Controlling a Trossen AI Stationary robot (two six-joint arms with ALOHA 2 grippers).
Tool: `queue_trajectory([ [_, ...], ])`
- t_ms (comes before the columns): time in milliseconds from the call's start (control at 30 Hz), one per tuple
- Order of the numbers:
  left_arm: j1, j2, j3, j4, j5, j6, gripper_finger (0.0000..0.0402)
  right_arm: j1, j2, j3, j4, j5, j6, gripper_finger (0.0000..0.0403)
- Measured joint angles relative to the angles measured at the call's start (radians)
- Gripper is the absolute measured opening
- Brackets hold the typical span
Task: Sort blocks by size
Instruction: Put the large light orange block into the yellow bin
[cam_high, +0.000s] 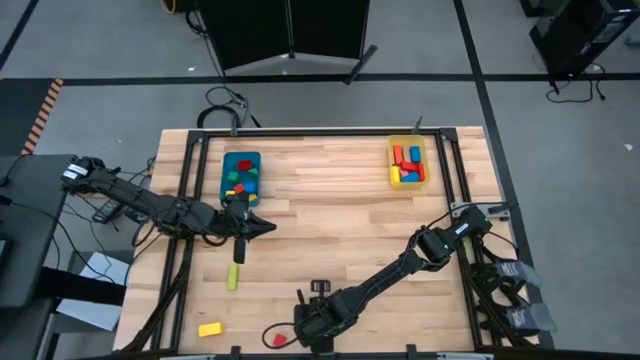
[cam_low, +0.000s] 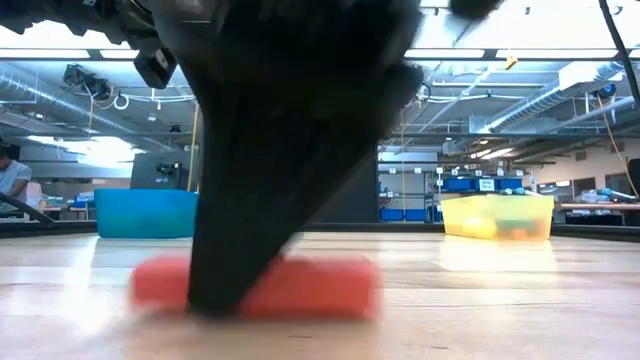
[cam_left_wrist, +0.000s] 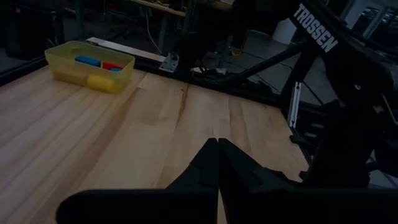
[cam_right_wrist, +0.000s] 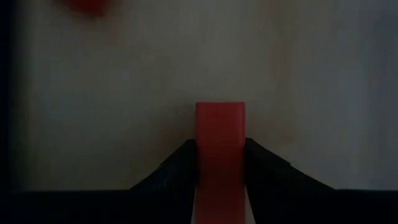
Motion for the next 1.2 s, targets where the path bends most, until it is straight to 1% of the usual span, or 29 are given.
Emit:
queue_trajectory([
  [100,0.000,0.000,0.000,0.001,0.000,-0.011,0.0006,-0.019,-0.024,0.021,-0.019,0.115,-0.044,0.0118],
  [267,0.000,0.000,0.000,0.002,0.000,-0.014,0.0006,-0.041,-0.158,0.029,-0.069,0.276,-0.090,0.0118],
  [400,0.000,0.000,0.000,0.014,0.000,-0.015,0.0006,-0.081,-0.224,0.025,-0.195,0.413,-0.112,0.0119],
  [500,0.000,0.000,0.000,0.025,0.000,-0.015,0.0006,-0.132,-0.282,0.026,-0.323,0.504,-0.076,0.0119],
  [567,0.000,0.000,0.000,0.025,0.000,-0.015,0.0006,-0.172,-0.316,0.022,-0.408,0.552,-0.039,0.0119],
  [633,0.000,0.000,0.000,0.025,0.000,-0.016,0.0006,-0.215,-0.348,-0.022,-0.438,0.578,-0.013,0.0119],
  [733,0.000,0.000,0.000,0.025,0.000,-0.019,0.0006,-0.283,-0.412,-0.127,-0.420,0.577,-0.005,0.0119],
  [833,0.000,0.000,0.000,0.033,0.000,-0.026,0.0006,-0.360,-0.513,-0.279,-0.368,0.578,0.012,0.0119],
  [967,0.000,0.000,0.000,0.033,0.000,-0.056,0.0006,-0.477,-0.667,-0.575,-0.275,0.575,0.086,0.0119],
  [1100,0.000,0.000,0.000,0.030,-0.005,-0.089,0.0006,-0.604,-0.887,-0.870,-0.184,0.554,0.196,0.0119],
  [1200,0.000,0.000,0.000,0.017,-0.026,-0.094,0.0006,-0.696,-1.026,-1.059,-0.112,0.524,0.270,0.0119],
])
